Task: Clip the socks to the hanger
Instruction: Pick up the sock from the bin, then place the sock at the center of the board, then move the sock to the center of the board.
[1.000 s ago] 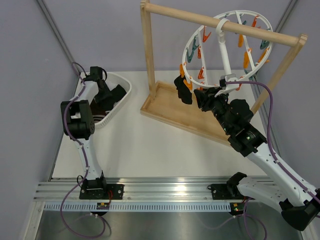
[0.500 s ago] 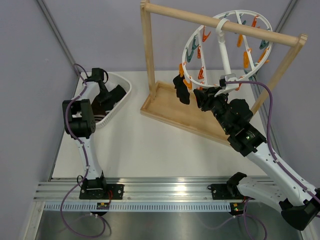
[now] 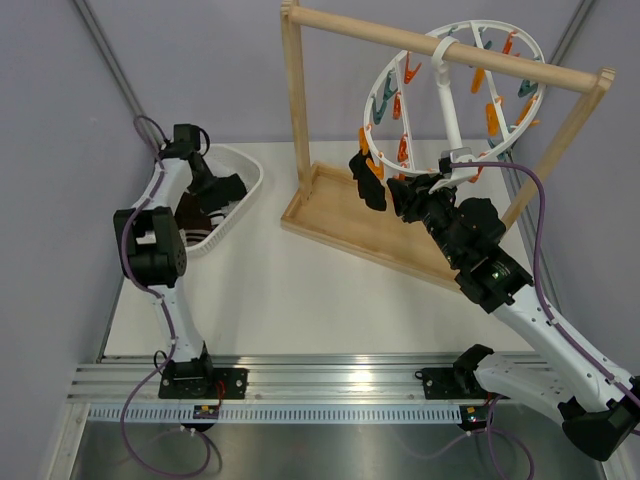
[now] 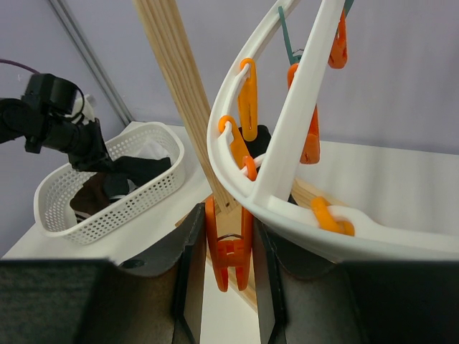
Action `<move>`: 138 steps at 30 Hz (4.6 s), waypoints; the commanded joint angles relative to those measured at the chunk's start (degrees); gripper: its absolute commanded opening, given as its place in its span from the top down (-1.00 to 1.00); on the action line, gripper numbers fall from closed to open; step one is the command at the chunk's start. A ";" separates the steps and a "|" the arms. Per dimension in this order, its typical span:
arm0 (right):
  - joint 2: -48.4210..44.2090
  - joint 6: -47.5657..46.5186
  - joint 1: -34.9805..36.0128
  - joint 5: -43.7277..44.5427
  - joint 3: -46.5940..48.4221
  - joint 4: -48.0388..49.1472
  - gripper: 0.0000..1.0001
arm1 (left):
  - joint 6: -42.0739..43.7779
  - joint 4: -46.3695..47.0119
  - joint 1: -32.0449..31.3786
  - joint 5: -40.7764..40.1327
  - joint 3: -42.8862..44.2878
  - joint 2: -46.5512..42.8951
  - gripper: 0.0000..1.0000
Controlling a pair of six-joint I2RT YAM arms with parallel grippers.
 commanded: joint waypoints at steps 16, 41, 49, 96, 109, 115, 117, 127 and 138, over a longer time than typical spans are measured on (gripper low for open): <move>-0.10 2.14 0.80 -6.73 -1.64 -10.42 1.00 | 1.36 -2.43 -0.78 4.90 0.90 -17.83 0.91; -3.09 2.32 0.80 -5.33 -2.43 -10.69 0.99 | 9.51 1.89 -35.50 21.08 -41.54 -52.38 0.82; -3.35 3.20 0.80 -5.59 -2.26 -11.74 1.00 | 4.88 -6.82 -33.40 -14.16 -45.09 -48.51 -0.97; -2.74 3.72 0.80 -7.35 -2.08 -11.48 1.00 | -14.51 -0.22 -57.65 -11.00 -41.47 -39.27 -0.98; 0.34 3.46 0.80 -7.96 0.11 -9.90 1.00 | -24.92 13.82 -56.16 8.95 -53.78 -36.74 -0.89; 1.57 3.55 0.80 -8.23 1.17 -10.16 1.00 | -21.67 13.40 -52.64 8.52 -53.69 -34.27 -0.88; 1.66 3.55 0.80 -7.97 1.17 -10.16 0.99 | -18.96 11.47 -50.37 6.32 -52.99 -33.66 -0.88; 1.75 3.55 0.80 -8.23 1.17 -10.60 1.00 | -11.73 5.04 -43.67 0.14 -42.01 -32.59 -0.88; 0.69 3.46 0.71 -7.88 0.20 -10.16 0.99 | -24.04 12.94 -52.20 13.60 -54.47 -37.88 -0.87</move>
